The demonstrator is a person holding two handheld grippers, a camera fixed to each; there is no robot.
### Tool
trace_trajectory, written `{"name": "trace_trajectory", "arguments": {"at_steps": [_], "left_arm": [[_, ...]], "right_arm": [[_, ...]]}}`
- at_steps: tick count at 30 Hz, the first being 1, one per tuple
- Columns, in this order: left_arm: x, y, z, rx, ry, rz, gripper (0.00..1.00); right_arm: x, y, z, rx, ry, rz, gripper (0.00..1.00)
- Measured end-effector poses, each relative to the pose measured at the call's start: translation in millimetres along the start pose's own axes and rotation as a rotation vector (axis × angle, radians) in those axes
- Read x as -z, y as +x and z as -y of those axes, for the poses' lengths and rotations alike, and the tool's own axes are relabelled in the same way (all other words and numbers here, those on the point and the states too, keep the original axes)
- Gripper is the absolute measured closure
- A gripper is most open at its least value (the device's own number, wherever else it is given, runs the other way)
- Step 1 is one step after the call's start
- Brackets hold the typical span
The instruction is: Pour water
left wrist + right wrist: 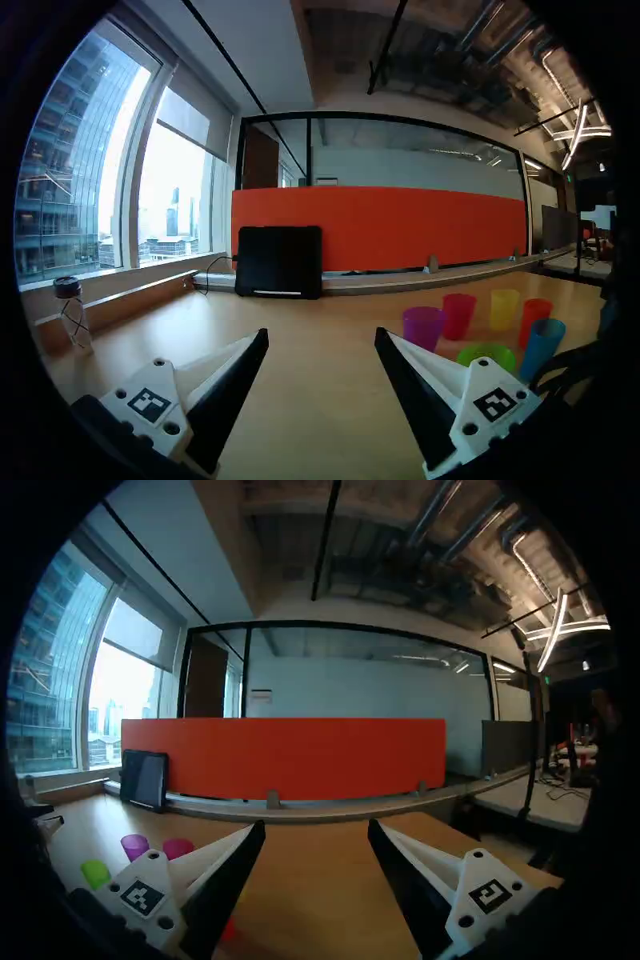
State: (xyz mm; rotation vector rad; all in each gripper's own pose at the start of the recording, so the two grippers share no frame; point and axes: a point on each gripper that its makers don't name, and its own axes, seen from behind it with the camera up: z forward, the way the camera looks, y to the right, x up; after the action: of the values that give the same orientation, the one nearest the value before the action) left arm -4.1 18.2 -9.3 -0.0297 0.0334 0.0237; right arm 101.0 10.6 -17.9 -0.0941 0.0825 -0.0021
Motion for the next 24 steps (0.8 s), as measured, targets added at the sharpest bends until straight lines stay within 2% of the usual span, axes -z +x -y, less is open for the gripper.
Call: {"name": "trace_trajectory", "arguments": {"at_steps": [14,24], "left_arm": [[0.9,0,1.5,0.0,0.0,0.0,0.01],[0.5,0,1.2,-0.001,0.0,0.0,0.01]], "right_arm": [[4.7,-6,8,-0.004,0.041,-0.027,0.01],[4.2,-19,8,0.016,0.051,-0.052,0.01]]}}
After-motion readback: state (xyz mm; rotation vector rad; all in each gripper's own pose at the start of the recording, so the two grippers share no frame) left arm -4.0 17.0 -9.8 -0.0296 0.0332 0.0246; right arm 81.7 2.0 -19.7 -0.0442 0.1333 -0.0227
